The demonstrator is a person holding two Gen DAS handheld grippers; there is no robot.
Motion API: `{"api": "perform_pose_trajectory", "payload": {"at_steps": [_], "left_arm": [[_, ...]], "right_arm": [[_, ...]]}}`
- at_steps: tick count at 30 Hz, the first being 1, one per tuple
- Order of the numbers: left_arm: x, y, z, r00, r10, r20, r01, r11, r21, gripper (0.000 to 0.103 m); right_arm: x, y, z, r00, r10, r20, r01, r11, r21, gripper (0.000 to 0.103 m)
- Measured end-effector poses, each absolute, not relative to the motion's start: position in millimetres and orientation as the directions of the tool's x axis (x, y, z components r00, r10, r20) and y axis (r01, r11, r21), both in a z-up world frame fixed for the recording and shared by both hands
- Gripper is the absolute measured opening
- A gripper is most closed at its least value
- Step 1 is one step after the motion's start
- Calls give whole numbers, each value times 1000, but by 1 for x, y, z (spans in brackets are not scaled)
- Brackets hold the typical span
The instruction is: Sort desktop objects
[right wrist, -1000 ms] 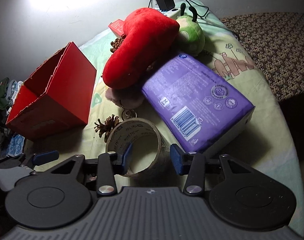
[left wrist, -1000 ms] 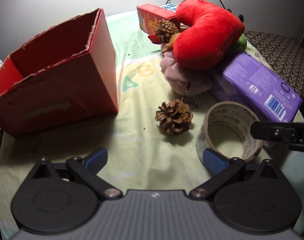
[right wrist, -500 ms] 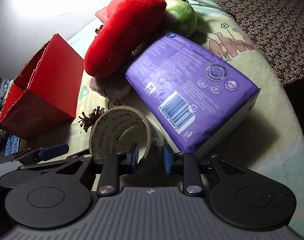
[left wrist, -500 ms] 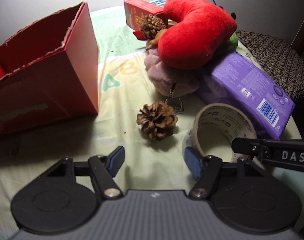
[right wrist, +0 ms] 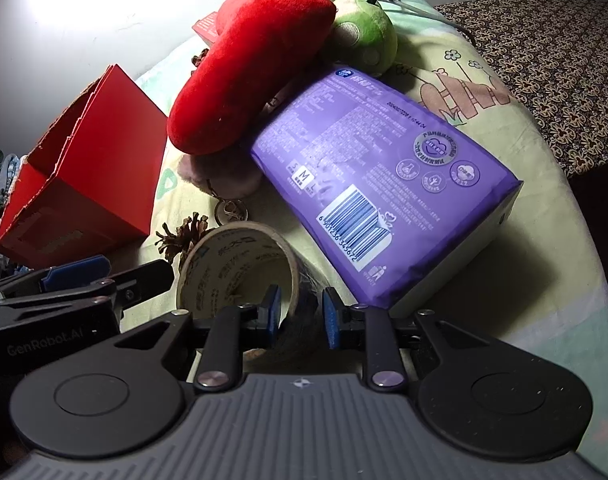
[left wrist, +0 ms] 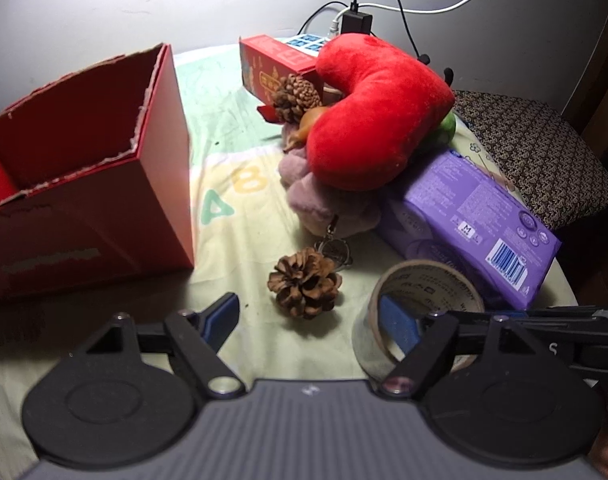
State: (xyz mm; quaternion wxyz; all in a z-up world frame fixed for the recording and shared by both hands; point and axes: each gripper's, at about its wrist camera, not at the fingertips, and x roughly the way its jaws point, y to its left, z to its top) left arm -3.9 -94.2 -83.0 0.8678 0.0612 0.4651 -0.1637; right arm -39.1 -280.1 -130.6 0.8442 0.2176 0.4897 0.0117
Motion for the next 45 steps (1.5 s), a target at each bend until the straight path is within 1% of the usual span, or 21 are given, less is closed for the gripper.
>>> {"api": "perform_pose_trajectory", "payload": {"at_steps": [3,5,6,8,10,14,15,16,17,18,19,22,27,34,39,41,43,45], "left_arm": [[-6,-102,-88,522,-205,-828,355,935,-8,91],[-8,-108,-97,515,-181,-838,373,927,29,86],[-7,-110,-103,495,-177,-851,379,925,28,79],[-5,-111,-109,464,-199,-863,386,923,-5,73],[-2,-113,-113,441,-222,-870,394,919,-35,60],[-6,-118,-114,447,-248,-859,426,904,-39,46],[-8,-119,-114,450,-258,-855,435,900,-43,39],[-10,-121,-114,450,-269,-851,442,896,-49,29],[-12,-125,-115,458,-269,-847,448,893,-41,24],[-15,-129,-115,467,-266,-843,453,891,-30,15],[-18,-132,-115,477,-263,-839,459,888,-18,13],[-22,-133,-114,478,-270,-836,469,883,-17,13],[-32,-117,-108,477,-304,-825,472,880,-51,13],[-41,-92,-65,579,-328,-746,463,886,-30,13],[-31,-54,-19,673,-319,-667,410,912,-23,13],[-23,-36,-1,713,-296,-636,377,926,-9,12],[-12,-17,13,746,-265,-611,338,941,3,8],[2,5,24,771,-229,-593,297,955,17,8]], "right_arm": [[-38,-279,-131,519,231,-823,192,906,376,23],[-38,-280,-131,519,234,-822,191,906,379,23],[-39,-280,-131,520,235,-821,190,906,379,22],[-39,-280,-131,521,237,-820,187,906,381,22],[-40,-280,-131,521,240,-819,186,905,384,22],[-41,-279,-131,528,238,-815,178,908,380,21],[-41,-279,-131,531,236,-814,180,907,380,21],[-41,-278,-131,532,234,-813,181,907,380,21],[-41,-278,-131,533,232,-813,181,908,378,21],[-41,-277,-131,533,229,-815,180,910,373,21],[-41,-276,-130,531,224,-817,181,912,368,21],[-42,-279,-130,524,226,-821,200,905,377,21],[-53,-272,-120,535,223,-815,208,900,383,21],[-59,-250,-79,606,213,-766,167,908,384,21],[-45,-216,-35,675,222,-703,73,929,363,21],[-34,-196,-18,706,227,-671,24,939,344,20],[-19,-174,-3,732,239,-638,-28,946,323,20],[-2,-152,7,753,256,-607,-79,950,304,19]]}}
